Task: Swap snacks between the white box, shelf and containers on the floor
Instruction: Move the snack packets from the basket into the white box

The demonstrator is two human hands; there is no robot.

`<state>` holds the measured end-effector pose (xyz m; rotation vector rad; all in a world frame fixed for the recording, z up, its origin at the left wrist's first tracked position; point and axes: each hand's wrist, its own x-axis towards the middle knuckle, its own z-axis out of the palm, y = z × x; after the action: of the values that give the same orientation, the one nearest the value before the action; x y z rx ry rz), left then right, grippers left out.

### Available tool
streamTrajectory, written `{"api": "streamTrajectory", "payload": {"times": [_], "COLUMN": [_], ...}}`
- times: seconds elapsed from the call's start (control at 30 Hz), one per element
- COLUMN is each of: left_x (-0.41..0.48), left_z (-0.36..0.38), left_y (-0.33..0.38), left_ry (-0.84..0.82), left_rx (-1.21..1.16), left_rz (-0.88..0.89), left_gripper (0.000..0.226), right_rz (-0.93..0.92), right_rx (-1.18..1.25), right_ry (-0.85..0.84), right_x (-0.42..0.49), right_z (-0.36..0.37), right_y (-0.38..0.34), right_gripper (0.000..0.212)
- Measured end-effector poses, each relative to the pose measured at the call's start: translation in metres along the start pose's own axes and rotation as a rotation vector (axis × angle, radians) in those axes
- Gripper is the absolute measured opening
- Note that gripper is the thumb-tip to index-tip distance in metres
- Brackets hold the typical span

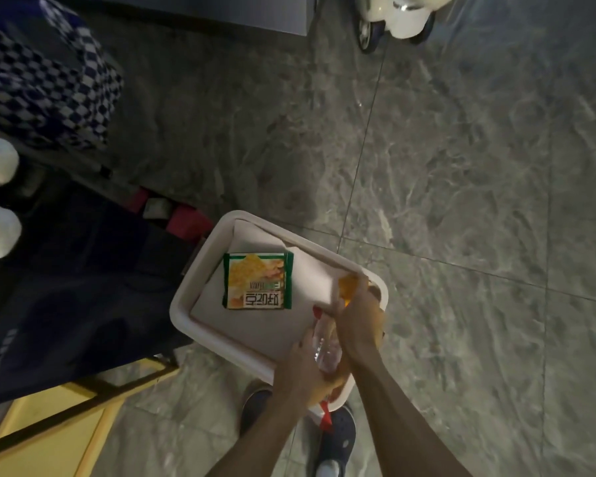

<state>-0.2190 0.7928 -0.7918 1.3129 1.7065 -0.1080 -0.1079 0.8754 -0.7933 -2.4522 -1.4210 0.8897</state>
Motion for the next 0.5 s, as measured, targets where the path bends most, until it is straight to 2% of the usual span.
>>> {"api": "streamTrajectory", "payload": {"times": [0.1,0.2,0.37,0.5], "left_x": [-0.011,-0.026,-0.064,-0.107], "left_z": [-0.014,-0.037,-0.103,-0.165], "left_y": [-0.002,-0.004,0.002,0.021], "left_ry": [0.056,0.092,0.198,0.253], "left_rx": [-0.037,-0.066,-0.09,-0.135], "left_rz": [-0.013,0.012,0.064,0.131], "left_gripper": [0.099,0.094,0.086,0.095], "right_rz": [-0.016,-0.069,-0.142,-0.228], "right_rx": [0.034,0.092,0.184,0.175], "right_ry": [-0.002,0.067,0.204,0.254], "right_x": [-0.002,-0.011,-0.033,-0.061], "right_z": [-0.015,-0.04,-0.114,-0.173], "right_y": [0.0,-0.006,-0.036,-0.064], "right_gripper": [0.037,0.028,0.023,0.028]}}
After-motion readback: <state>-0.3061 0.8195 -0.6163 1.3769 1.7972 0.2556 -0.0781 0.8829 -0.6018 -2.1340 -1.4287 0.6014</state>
